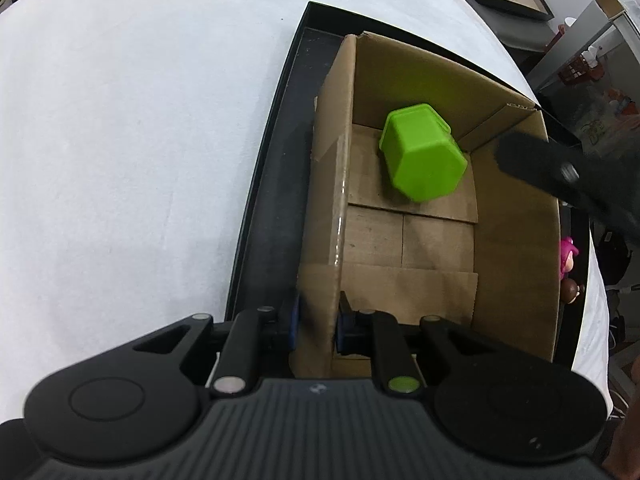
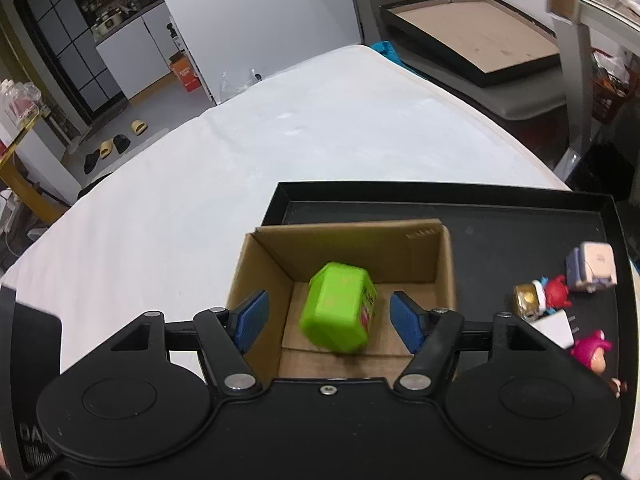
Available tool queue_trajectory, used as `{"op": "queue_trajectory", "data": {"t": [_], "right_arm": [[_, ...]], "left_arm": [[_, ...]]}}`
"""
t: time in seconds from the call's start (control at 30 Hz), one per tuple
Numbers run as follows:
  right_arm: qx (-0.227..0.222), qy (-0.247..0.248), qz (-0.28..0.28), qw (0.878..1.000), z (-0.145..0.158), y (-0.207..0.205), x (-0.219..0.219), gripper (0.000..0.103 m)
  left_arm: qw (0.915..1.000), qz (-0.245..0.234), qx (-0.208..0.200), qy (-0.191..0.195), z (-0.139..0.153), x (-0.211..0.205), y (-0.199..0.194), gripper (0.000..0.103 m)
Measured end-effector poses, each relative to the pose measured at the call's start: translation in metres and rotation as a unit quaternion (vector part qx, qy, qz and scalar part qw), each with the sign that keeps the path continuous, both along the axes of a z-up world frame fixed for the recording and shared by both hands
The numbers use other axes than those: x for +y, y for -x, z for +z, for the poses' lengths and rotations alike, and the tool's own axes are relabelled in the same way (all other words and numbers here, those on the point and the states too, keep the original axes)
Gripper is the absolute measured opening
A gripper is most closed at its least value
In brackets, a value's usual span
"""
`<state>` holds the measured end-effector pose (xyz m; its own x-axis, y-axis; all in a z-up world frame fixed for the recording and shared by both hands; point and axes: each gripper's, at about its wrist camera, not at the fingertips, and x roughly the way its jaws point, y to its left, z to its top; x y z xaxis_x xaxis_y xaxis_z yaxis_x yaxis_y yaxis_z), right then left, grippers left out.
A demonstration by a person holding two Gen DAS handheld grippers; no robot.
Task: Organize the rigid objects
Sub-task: 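Lift the green tin with the right gripper and lower it into the box, then open the right gripper and withdraw it from the box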
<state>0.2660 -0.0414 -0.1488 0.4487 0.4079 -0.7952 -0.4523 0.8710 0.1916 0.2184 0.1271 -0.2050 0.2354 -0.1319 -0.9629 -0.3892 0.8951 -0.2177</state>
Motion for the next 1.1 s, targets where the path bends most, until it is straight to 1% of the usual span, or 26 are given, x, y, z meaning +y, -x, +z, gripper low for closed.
{"op": "queue_trajectory", "data": {"t": [0.27,0.47,0.6,0.67,0.7,0.73,0.77,0.83,0.93,1.1], "right_arm": [[0.011,-0.008,-0.016,1.000,0.003,0.008,-0.028,0.067],[0.015,-0.008,-0.044,0.999,0.008,0.009,-0.054,0.070],[0.014,-0.002,-0.075,0.997,0.008,0.006,-0.075,0.072],[0.017,0.003,-0.092,0.996,0.005,0.005,-0.086,0.072],[0.020,0.005,-0.102,0.995,0.003,0.004,-0.092,0.072],[0.022,0.008,-0.110,0.994,0.001,0.003,-0.097,0.072],[0.025,0.011,-0.118,0.993,-0.001,0.002,-0.101,0.072],[0.030,0.015,-0.134,0.990,-0.005,0.001,-0.113,0.072],[0.038,0.019,-0.157,0.987,-0.012,-0.001,-0.131,0.072],[0.057,0.022,-0.198,0.978,-0.030,-0.005,-0.160,0.072]], "left_arm": [[0.9999,-0.001,0.005,-0.015,0.001,-0.006,-0.006,0.016],[0.9991,-0.026,0.009,-0.032,0.007,-0.019,-0.013,0.016],[0.9976,-0.045,0.005,-0.052,0.015,-0.029,-0.018,0.016],[0.9975,-0.044,0.007,-0.055,0.017,-0.032,-0.020,0.021],[0.9975,-0.044,0.008,-0.055,0.017,-0.033,-0.020,0.027],[0.9975,-0.044,0.010,-0.055,0.017,-0.034,-0.021,0.035],[0.9973,-0.045,0.010,-0.056,0.016,-0.034,-0.021,0.040],[0.9969,-0.045,0.004,-0.064,0.017,-0.034,-0.021,0.052],[0.9967,-0.036,0.001,-0.073,0.020,-0.035,-0.021,0.060],[0.9969,-0.013,0.007,-0.077,0.021,-0.033,-0.020,0.062]]}}
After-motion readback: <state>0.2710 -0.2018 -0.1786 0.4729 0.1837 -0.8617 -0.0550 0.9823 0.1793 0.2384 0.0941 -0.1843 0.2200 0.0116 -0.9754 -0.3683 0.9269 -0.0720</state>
